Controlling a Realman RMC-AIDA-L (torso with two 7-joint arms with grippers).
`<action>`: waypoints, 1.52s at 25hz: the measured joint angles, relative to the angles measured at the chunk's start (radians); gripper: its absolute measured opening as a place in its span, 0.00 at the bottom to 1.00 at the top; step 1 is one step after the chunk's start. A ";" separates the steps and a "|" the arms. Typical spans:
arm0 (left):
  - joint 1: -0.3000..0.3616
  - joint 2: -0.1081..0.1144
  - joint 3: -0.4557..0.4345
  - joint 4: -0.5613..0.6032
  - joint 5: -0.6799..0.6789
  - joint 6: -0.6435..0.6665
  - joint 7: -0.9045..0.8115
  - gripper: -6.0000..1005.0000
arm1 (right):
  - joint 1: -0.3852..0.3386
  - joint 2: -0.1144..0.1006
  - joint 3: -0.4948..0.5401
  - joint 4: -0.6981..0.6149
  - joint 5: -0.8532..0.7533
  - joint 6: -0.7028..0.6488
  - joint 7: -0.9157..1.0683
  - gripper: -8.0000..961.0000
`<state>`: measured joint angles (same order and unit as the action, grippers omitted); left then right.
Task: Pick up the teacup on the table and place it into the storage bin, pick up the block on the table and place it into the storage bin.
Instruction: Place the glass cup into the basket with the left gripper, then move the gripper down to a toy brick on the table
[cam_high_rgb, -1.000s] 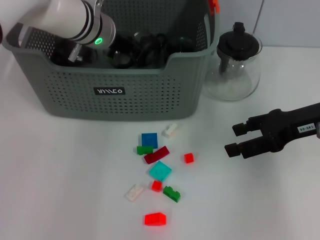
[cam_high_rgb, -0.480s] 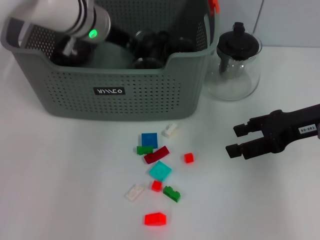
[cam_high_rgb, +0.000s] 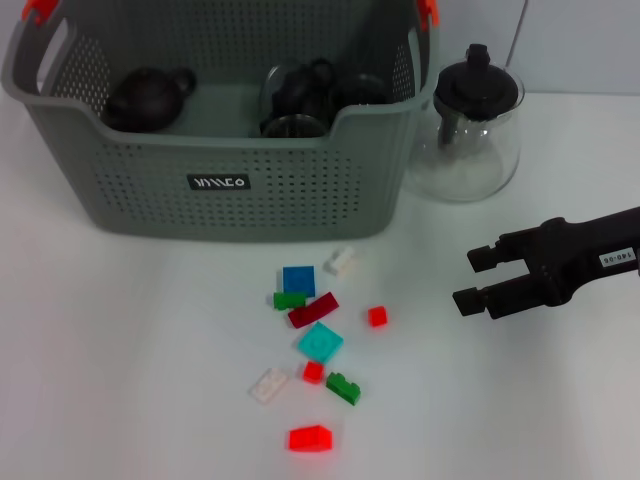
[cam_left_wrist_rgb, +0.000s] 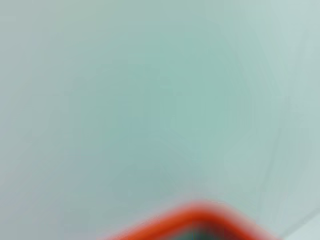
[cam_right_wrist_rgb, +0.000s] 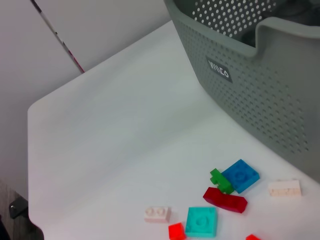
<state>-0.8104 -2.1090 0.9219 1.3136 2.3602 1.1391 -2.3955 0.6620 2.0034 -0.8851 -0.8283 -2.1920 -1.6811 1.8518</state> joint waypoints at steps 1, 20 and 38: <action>0.027 0.001 -0.011 0.038 -0.072 0.031 0.016 0.77 | 0.000 0.000 0.001 0.000 0.000 0.000 -0.002 0.88; 0.371 -0.058 0.050 0.308 -0.201 0.769 0.436 0.76 | 0.001 0.004 0.012 0.010 0.006 0.012 -0.013 0.88; 0.249 -0.062 0.564 0.114 0.242 0.558 0.455 0.75 | -0.007 0.003 0.031 0.035 0.003 0.026 -0.015 0.88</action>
<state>-0.5610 -2.1705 1.4861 1.4278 2.6027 1.6975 -1.9409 0.6555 2.0066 -0.8543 -0.7936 -2.1890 -1.6550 1.8370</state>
